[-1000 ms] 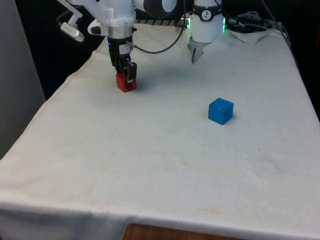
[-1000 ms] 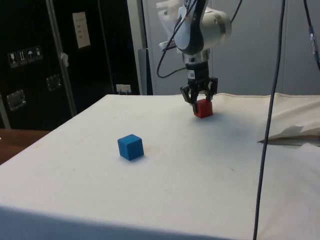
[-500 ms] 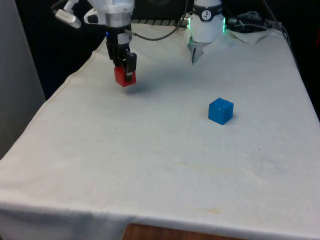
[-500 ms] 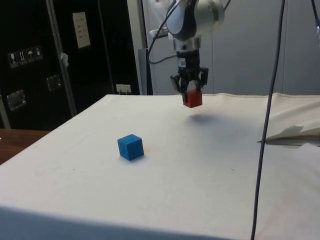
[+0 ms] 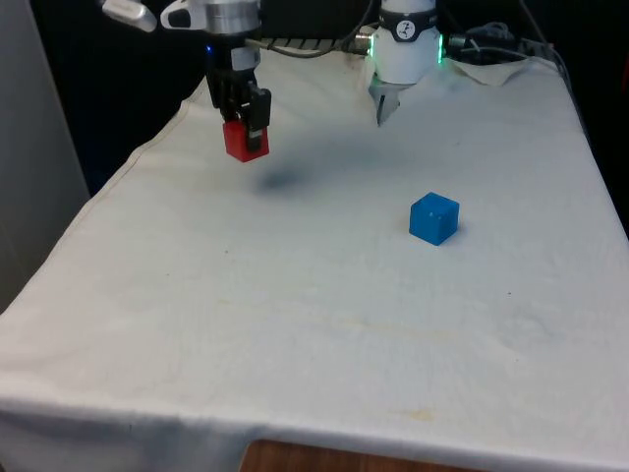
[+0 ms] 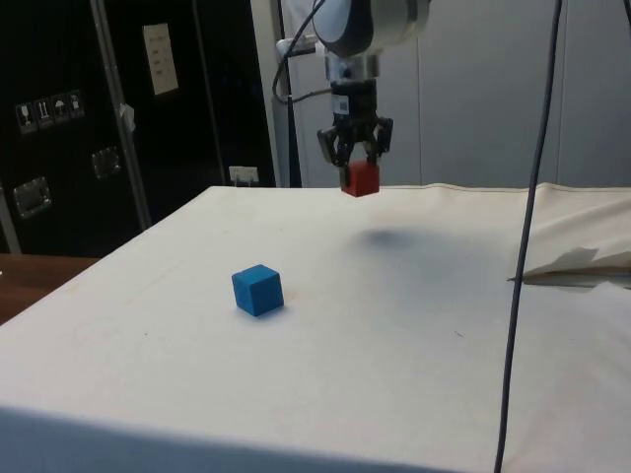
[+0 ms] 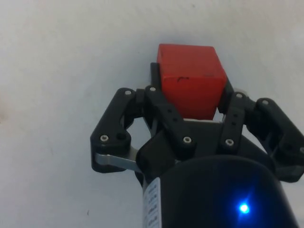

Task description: Stack the two cubes.

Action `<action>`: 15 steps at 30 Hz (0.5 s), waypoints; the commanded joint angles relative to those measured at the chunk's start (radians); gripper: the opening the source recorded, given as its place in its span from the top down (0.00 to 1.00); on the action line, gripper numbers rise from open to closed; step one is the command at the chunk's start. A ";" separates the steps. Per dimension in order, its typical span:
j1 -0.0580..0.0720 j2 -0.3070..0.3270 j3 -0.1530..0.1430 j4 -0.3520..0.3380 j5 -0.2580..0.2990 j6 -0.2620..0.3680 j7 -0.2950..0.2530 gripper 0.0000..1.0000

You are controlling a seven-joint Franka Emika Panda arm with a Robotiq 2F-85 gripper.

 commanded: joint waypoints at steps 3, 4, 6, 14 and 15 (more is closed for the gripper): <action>0.012 0.001 0.004 0.022 -0.011 -0.016 0.022 0.98; 0.012 0.000 0.007 0.026 -0.010 -0.017 0.023 0.98; 0.012 0.000 0.013 0.034 -0.008 -0.019 0.024 0.98; 0.015 -0.004 0.036 0.062 -0.003 -0.020 0.018 0.98; 0.015 -0.005 0.038 0.064 -0.003 -0.020 0.017 0.98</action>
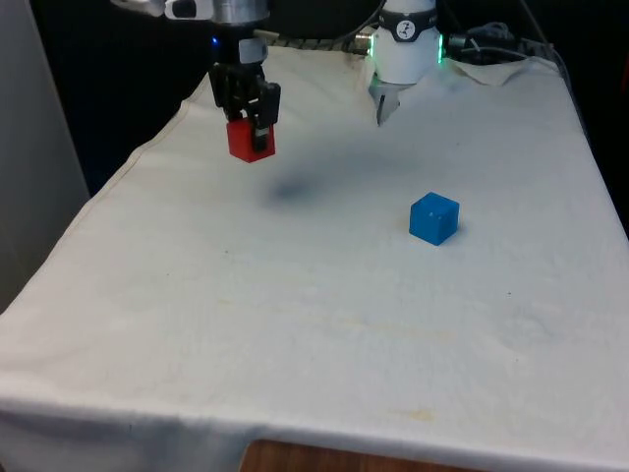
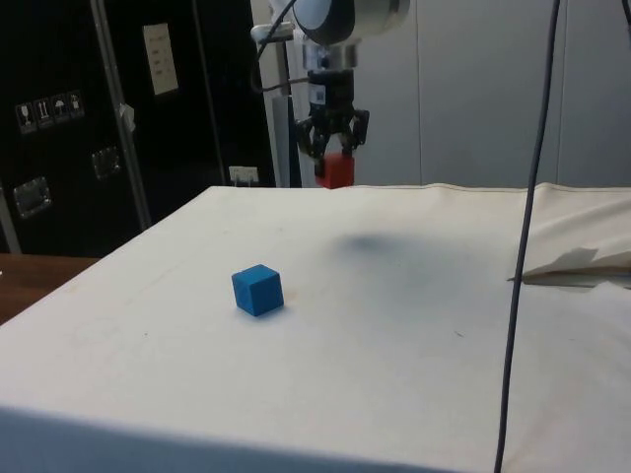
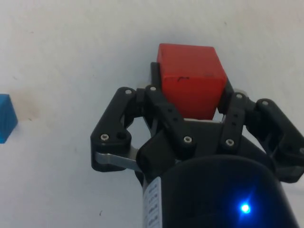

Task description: Stack the two cubes.

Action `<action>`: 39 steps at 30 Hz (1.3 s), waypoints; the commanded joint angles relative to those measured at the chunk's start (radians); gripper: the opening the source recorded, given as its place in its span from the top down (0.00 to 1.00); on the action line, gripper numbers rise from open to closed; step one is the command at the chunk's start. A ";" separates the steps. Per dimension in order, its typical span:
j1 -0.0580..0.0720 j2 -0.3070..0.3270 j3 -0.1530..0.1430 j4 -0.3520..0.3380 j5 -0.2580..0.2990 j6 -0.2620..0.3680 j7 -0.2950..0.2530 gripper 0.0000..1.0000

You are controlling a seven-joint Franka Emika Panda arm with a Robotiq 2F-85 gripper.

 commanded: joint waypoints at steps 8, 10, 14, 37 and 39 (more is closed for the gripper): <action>0.011 -0.021 0.011 0.017 -0.014 -0.024 0.002 0.98; 0.013 -0.028 0.015 0.022 -0.021 -0.036 0.006 0.98; 0.015 -0.041 0.022 0.029 -0.035 -0.061 0.016 0.98; 0.018 -0.082 0.108 0.129 -0.144 -0.278 0.126 0.98; 0.019 -0.081 0.112 0.133 -0.150 -0.286 0.133 0.98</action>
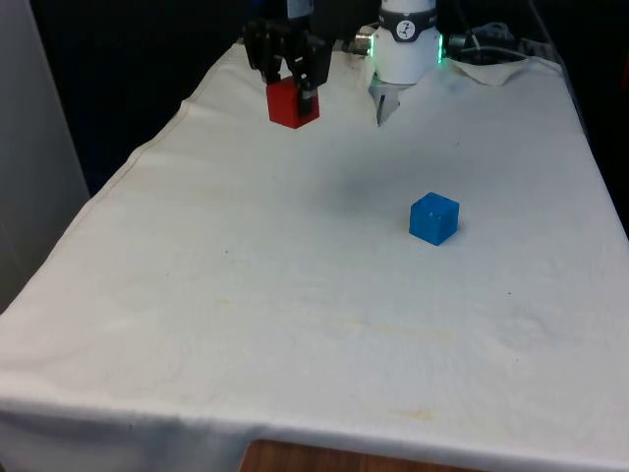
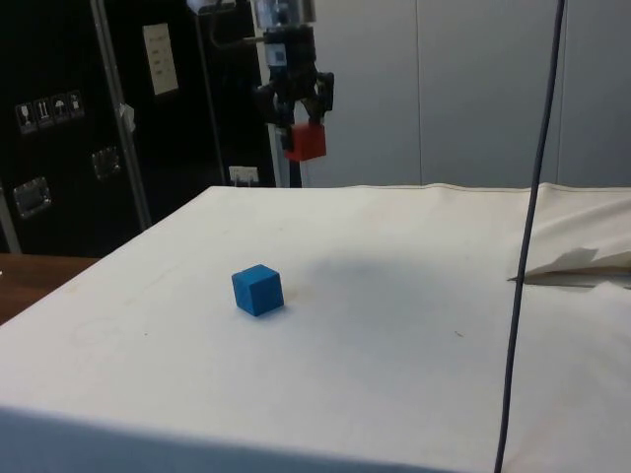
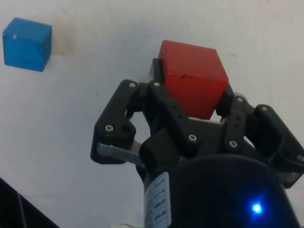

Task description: Stack the two cubes.

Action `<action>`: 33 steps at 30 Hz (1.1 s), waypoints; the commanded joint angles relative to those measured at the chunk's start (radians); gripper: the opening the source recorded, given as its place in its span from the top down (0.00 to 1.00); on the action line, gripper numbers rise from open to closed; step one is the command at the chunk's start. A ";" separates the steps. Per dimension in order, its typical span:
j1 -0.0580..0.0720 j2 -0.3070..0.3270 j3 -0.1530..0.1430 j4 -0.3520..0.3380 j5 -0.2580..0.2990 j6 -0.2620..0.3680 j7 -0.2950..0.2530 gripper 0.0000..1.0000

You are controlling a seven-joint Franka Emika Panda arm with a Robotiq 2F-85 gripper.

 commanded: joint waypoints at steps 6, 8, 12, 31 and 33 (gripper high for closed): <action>0.008 0.008 0.022 0.028 -0.043 -0.047 0.053 0.98; 0.008 0.009 0.031 0.035 -0.050 -0.056 0.065 0.98; 0.009 0.014 0.052 0.050 -0.058 -0.067 0.086 0.98; 0.015 0.049 0.146 0.105 -0.055 -0.057 0.139 0.98; 0.016 0.052 0.156 0.109 -0.055 -0.056 0.144 0.98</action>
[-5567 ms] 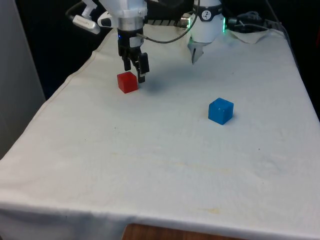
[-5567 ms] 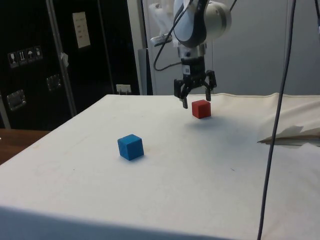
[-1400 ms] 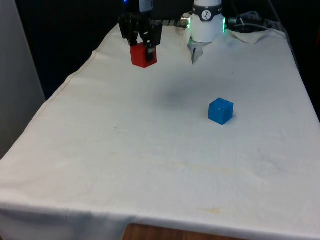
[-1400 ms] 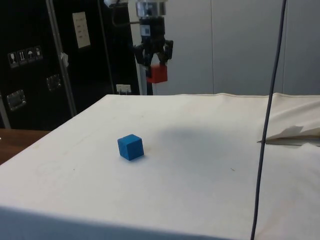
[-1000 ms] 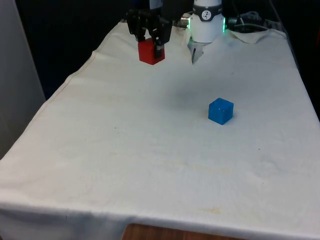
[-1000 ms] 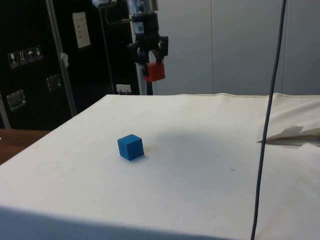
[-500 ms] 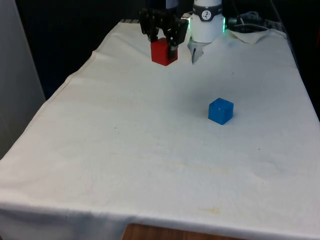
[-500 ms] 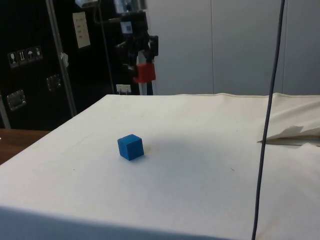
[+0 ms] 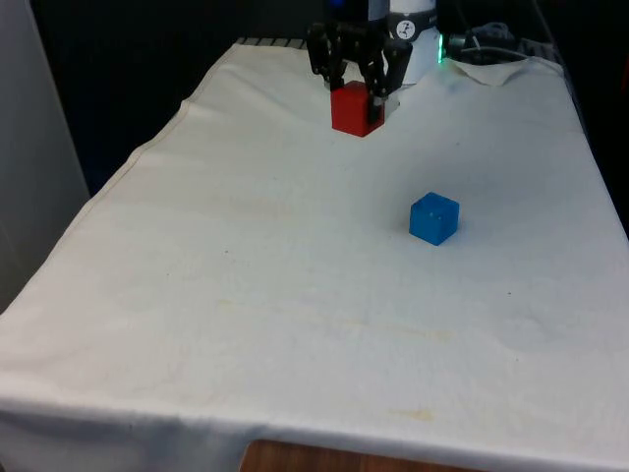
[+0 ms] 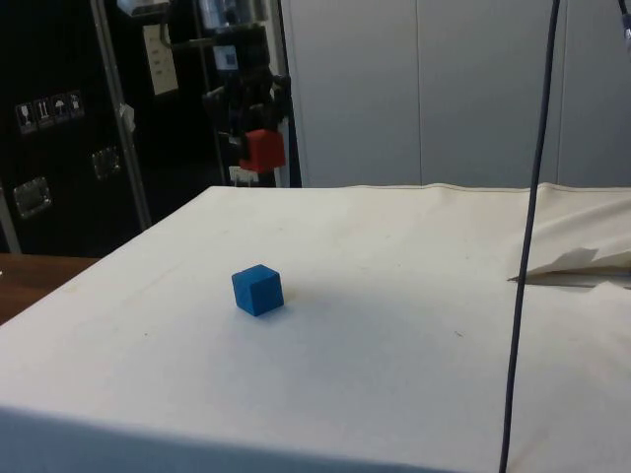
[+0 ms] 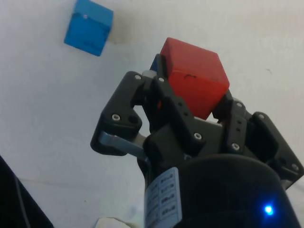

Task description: Stack the two cubes.

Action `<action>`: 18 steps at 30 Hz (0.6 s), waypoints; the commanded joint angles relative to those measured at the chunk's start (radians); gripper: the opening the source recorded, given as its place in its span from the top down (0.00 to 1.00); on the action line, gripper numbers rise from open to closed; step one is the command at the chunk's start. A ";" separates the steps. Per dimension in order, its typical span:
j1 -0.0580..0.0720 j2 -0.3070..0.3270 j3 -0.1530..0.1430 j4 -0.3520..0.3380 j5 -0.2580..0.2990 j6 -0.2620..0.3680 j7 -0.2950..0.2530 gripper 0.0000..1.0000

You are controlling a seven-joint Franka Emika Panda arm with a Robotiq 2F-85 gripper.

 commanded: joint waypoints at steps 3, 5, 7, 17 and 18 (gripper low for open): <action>0.006 0.009 0.018 0.013 -0.004 0.004 0.017 0.98; 0.008 0.011 0.026 0.016 -0.005 0.005 0.021 0.98; 0.009 0.013 0.031 0.018 -0.005 0.006 0.024 0.98; 0.008 0.012 0.081 0.019 -0.001 0.011 0.039 0.98; 0.016 0.015 0.087 0.022 -0.009 0.016 0.056 0.98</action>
